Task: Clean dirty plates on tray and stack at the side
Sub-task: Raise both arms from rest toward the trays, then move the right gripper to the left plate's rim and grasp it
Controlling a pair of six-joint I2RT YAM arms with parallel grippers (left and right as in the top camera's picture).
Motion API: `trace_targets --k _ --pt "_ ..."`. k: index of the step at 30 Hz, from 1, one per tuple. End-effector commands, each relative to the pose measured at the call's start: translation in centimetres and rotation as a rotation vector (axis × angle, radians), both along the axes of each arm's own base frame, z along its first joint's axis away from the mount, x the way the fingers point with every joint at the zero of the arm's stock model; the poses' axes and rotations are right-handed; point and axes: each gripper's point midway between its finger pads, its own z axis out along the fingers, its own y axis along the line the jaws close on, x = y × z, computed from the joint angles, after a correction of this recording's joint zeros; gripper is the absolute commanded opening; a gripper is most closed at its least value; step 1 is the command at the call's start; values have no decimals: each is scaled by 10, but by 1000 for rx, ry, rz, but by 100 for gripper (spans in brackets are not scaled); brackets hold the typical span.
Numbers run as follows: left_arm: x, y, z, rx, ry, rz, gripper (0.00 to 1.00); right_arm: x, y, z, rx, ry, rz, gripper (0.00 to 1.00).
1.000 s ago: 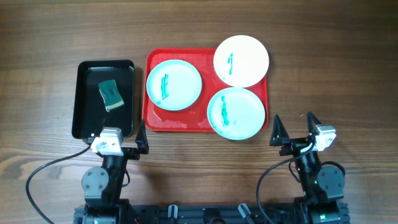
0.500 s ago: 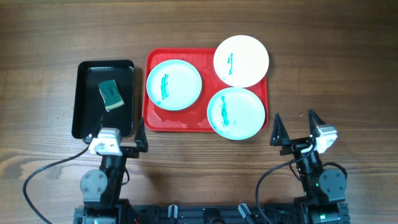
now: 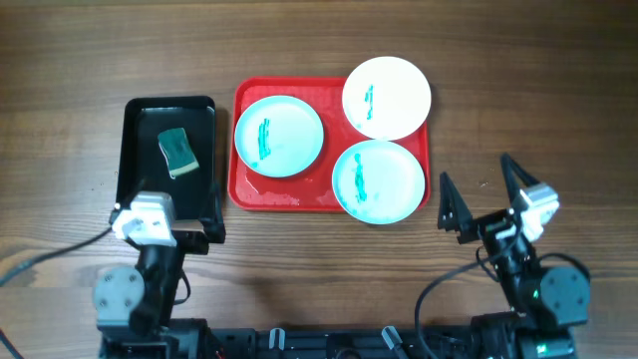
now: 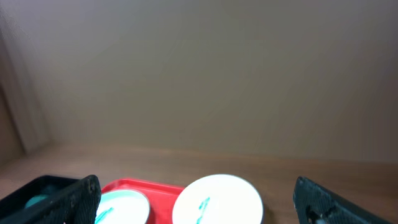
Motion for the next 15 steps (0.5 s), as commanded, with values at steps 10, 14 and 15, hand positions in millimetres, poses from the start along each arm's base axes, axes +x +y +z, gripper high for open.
trace_targets --k 10,14,15 --pt "44 -1 27 -27 485 16 100 74 46 26 -57 420 225 100" --pt "60 -4 18 -28 674 7 100 94 52 13 -106 631 257 100" --pt "62 -8 14 -39 733 -14 100 97 53 7 -115 697 264 100"
